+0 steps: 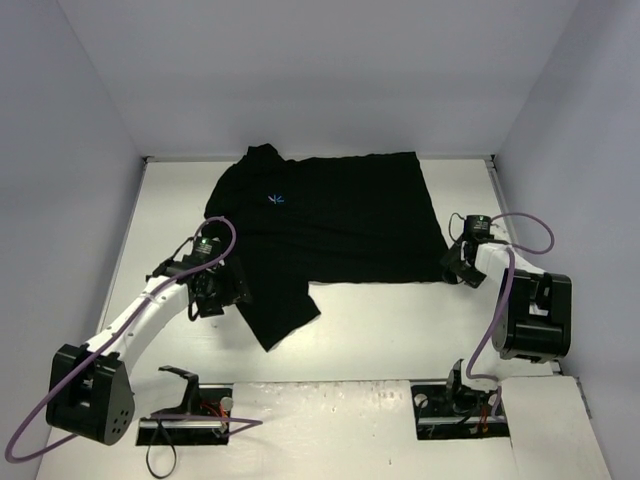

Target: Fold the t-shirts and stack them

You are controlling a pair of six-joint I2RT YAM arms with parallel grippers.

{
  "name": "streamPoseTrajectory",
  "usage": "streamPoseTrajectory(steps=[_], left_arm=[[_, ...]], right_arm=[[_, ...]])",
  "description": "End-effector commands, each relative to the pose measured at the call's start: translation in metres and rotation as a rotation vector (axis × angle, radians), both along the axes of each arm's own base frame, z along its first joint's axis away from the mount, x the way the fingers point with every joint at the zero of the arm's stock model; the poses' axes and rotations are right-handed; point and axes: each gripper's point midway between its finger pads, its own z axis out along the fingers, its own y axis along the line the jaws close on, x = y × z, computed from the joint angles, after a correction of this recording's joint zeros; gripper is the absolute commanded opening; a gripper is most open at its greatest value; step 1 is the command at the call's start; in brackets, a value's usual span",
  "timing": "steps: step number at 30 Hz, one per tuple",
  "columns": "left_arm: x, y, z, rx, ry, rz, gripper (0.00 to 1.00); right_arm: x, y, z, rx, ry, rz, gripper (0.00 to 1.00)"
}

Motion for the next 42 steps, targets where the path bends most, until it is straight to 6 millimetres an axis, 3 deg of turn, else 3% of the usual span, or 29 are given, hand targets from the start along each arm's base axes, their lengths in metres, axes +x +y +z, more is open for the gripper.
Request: streamPoseTrajectory(steps=[1, 6, 8, 11, 22, 28, 32, 37, 42], left_arm=[[-0.01, -0.006, 0.002, -0.01, 0.022, -0.015, 0.73], [-0.024, -0.012, -0.005, 0.019, 0.071, -0.061, 0.73], [-0.028, -0.014, -0.009, 0.023, 0.087, -0.073, 0.73], [-0.032, -0.017, -0.011, 0.028, 0.1, -0.087, 0.74], [-0.044, -0.024, -0.026, 0.043, 0.174, -0.083, 0.74], [-0.048, -0.038, -0.037, 0.09, 0.226, -0.113, 0.72], [-0.049, -0.046, -0.045, 0.144, 0.247, -0.145, 0.66], [-0.042, -0.043, -0.057, 0.199, 0.256, -0.116, 0.48], [-0.04, -0.052, -0.062, 0.205, 0.256, -0.112, 0.41]], right_arm=[[-0.031, 0.02, -0.026, 0.066, 0.098, -0.007, 0.5], [-0.039, 0.038, -0.03, 0.082, 0.112, 0.03, 0.26], [-0.038, 0.041, -0.031, 0.082, 0.114, 0.038, 0.11], [-0.034, 0.043, -0.028, 0.075, 0.102, 0.053, 0.0], [0.0, 0.062, 0.008, 0.062, -0.022, 0.134, 0.0], [0.007, 0.064, 0.014, 0.063, -0.041, 0.157, 0.0], [0.008, 0.064, 0.016, 0.056, -0.044, 0.169, 0.0], [0.006, 0.064, 0.014, 0.05, -0.035, 0.185, 0.0], [0.004, 0.063, 0.013, 0.047, -0.031, 0.192, 0.0]])
